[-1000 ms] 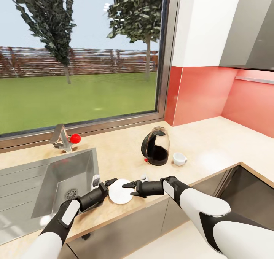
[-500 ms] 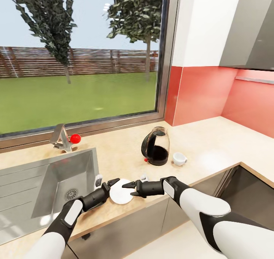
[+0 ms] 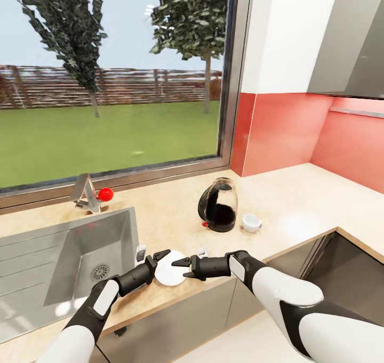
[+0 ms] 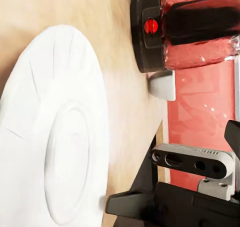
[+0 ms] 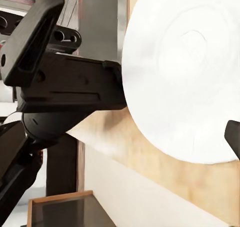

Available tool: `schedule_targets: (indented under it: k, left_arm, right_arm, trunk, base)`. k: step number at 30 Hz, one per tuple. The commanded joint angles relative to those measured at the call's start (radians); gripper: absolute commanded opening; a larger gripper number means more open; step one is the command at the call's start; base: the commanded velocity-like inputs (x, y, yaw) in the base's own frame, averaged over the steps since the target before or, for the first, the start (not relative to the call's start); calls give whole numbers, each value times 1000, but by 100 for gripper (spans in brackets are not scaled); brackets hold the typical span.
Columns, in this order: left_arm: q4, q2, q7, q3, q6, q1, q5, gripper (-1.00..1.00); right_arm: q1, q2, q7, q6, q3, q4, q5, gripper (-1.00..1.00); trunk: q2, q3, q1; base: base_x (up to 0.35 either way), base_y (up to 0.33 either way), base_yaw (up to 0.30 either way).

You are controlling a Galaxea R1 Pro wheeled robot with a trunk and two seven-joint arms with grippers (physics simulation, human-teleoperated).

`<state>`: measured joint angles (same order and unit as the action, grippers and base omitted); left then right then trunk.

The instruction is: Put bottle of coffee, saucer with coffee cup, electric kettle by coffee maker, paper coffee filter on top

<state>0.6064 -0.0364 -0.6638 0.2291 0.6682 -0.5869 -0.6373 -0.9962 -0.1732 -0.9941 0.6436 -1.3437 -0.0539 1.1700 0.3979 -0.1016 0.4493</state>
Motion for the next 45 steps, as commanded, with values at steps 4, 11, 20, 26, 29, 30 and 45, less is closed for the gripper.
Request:
schedule_targets:
  k: [4,11,20,26,29,30,45]
  left_arm:
    - [-1,1,1,5,3,-1,11,100]
    - [0,3,1,6,4,-1,10,100]
    - [0,2,0,6,4,-1,10,100]
    - [-1,-3,0,2,5,-1,13,100]
    - [-1,-3,-1,0,5,-1,13,100]
    - [-2,-3,0,-1,6,-2,13,100]
    - [-2,0,1,-5,10,-2,14,-100]
  right_arm:
    - [6,-1,-5,8,-9,-7,10,100]
    - [13,-1,53,8,-9,-7,10,100]
    - [13,-1,63,8,-9,-7,10,100]
    - [13,-1,63,8,-9,-7,10,100]
    - [13,-1,63,8,-9,-7,10,100]
    - [13,-1,63,8,-9,-7,10,100]
    - [13,-1,63,7,-9,-7,10,100]
  trunk:
    - [2,-2,1]
    - [2,-2,1]
    - [2,-2,1]
    - [2,-2,1]
    - [2,-2,1]
    - [2,-2,1]
    - [2,-2,1]
  base:
    - [0,0,0]
    - [0,0,0]
    - [0,0,0]
    - [0,0,0]
    - [0,0,0]
    - [0,0,0]
    - [0,0,0]
